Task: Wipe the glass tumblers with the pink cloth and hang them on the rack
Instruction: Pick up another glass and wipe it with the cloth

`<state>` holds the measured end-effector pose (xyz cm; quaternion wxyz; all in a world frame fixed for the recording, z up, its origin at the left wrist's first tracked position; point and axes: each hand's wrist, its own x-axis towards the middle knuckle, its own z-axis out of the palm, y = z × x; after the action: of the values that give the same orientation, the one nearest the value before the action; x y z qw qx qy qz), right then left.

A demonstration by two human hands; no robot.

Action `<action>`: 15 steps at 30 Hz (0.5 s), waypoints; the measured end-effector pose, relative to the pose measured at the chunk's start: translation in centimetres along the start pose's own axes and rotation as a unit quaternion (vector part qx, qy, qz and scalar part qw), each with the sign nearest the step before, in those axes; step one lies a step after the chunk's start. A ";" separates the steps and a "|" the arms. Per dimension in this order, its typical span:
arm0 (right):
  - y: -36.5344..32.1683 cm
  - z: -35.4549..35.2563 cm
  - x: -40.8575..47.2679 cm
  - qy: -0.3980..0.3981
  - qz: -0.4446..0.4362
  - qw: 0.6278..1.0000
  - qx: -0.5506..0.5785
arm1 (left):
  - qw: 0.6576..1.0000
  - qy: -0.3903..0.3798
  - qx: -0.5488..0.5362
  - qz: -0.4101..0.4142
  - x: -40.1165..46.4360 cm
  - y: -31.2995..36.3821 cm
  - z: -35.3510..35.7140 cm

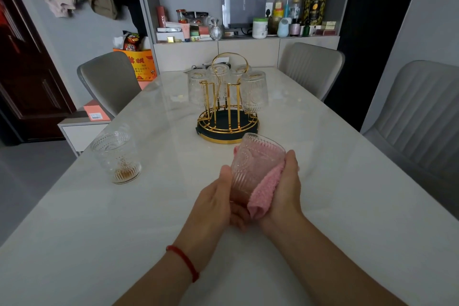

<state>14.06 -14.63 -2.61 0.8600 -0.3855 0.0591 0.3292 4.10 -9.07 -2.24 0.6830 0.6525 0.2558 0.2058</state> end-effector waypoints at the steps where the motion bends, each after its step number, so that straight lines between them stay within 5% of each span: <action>1: -0.1 0.1 -0.1 0.006 -0.010 1.000 0.003 | 0.999 0.013 0.005 0.030 -0.1 -0.3 0.1; 5: -0.5 0.0 -0.5 0.004 -0.003 1.000 0.009 | 0.995 0.017 0.013 0.102 -0.3 -1.1 0.3; 10: 0.0 -0.1 0.0 -0.022 0.014 0.999 0.021 | 0.999 -0.021 -0.031 0.014 1.1 -0.6 -0.2; 15: -0.2 -0.2 -0.1 0.001 -0.010 1.000 0.029 | 0.998 0.000 -0.009 0.060 0.3 -1.5 0.3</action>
<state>14.12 -14.88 -2.58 0.8740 -0.3610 0.0656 0.3184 4.44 -9.23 -3.76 0.6751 0.6607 0.2146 0.2485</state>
